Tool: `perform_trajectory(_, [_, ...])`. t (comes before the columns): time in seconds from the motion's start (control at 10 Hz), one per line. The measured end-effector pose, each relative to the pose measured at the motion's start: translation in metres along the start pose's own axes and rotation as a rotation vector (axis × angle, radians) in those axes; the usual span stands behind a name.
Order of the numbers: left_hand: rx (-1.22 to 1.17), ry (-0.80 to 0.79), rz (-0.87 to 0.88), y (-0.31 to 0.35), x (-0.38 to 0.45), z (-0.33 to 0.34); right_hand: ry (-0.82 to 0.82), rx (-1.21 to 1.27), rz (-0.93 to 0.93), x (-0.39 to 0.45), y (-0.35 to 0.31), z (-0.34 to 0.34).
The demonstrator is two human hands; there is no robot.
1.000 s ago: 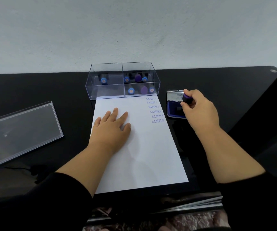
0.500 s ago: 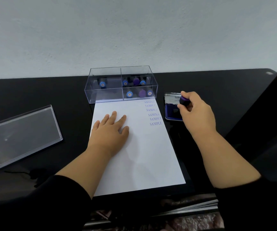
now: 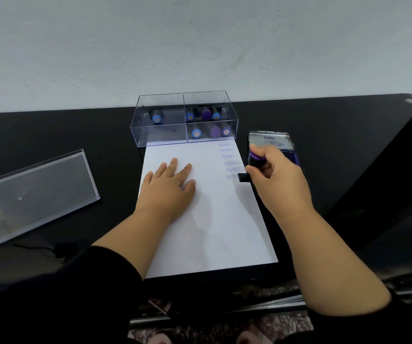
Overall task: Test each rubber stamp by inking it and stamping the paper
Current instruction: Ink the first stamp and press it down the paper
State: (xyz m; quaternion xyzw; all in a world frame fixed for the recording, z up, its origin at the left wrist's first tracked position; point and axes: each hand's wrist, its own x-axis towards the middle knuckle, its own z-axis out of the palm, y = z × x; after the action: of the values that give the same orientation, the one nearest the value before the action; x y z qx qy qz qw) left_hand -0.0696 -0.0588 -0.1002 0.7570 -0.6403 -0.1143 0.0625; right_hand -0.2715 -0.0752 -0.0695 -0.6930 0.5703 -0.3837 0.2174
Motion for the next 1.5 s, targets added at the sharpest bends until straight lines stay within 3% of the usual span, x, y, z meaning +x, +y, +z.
perform_trajectory(1.0, [-0.002, -0.002, 0.002, -0.001, 0.000, 0.000, -0.077, -0.082, -0.083, 0.001, 0.006, 0.023])
perform_trajectory(1.2, [0.004, -0.006, 0.004, -0.001, 0.001, 0.000, 0.086, 0.155, 0.048, 0.010, 0.010, 0.010])
perform_trajectory(1.5, [0.004, -0.002, 0.002, 0.000, 0.000, 0.000, 0.143, 0.270, 0.141, 0.015, 0.026, -0.005])
